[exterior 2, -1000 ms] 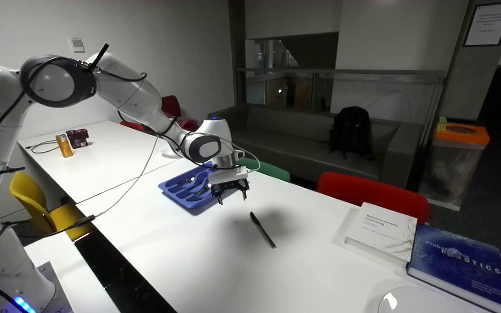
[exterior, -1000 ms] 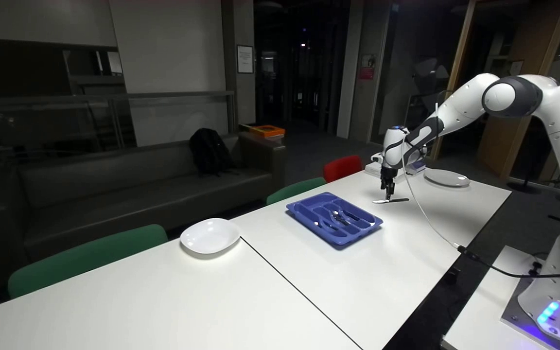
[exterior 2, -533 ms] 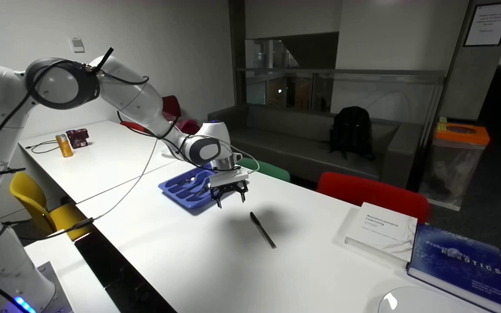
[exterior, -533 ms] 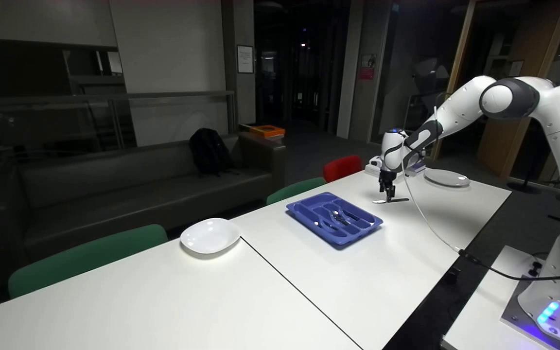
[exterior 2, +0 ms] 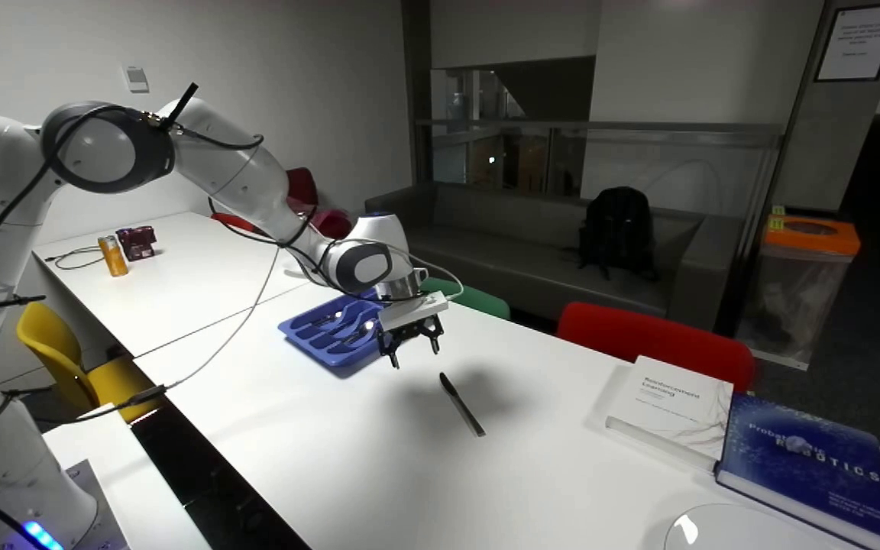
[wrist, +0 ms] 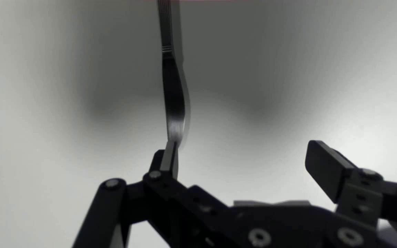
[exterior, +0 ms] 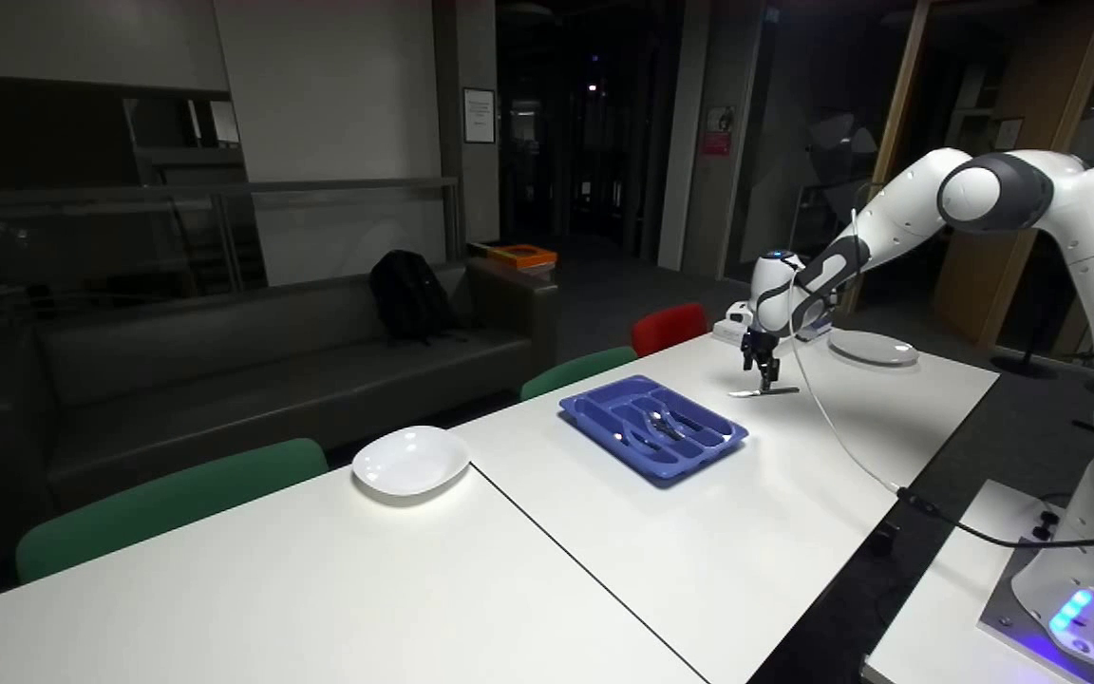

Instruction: Pick up the silver cutlery from the counter and place it on the blue tray

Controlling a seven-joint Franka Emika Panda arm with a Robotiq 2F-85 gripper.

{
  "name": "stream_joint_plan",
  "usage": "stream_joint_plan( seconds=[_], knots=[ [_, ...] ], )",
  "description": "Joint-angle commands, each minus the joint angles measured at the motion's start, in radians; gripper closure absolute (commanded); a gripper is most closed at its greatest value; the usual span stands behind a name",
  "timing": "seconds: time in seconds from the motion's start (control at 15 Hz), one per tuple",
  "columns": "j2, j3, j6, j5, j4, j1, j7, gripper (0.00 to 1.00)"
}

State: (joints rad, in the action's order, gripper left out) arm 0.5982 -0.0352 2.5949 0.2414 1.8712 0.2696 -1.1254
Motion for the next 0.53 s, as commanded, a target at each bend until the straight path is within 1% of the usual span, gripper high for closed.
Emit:
stream_joint_plan(
  seconds=[0.0,0.2,0.47],
  knots=[
    [-0.006,0.027,0.053,-0.065,-0.001,0.079,-0.066,0.00],
    [-0.008,0.044,0.066,-0.128,0.000,0.134,-0.113,0.00],
    [0.004,0.087,0.030,-0.215,-0.016,0.208,-0.252,0.00]
  ],
)
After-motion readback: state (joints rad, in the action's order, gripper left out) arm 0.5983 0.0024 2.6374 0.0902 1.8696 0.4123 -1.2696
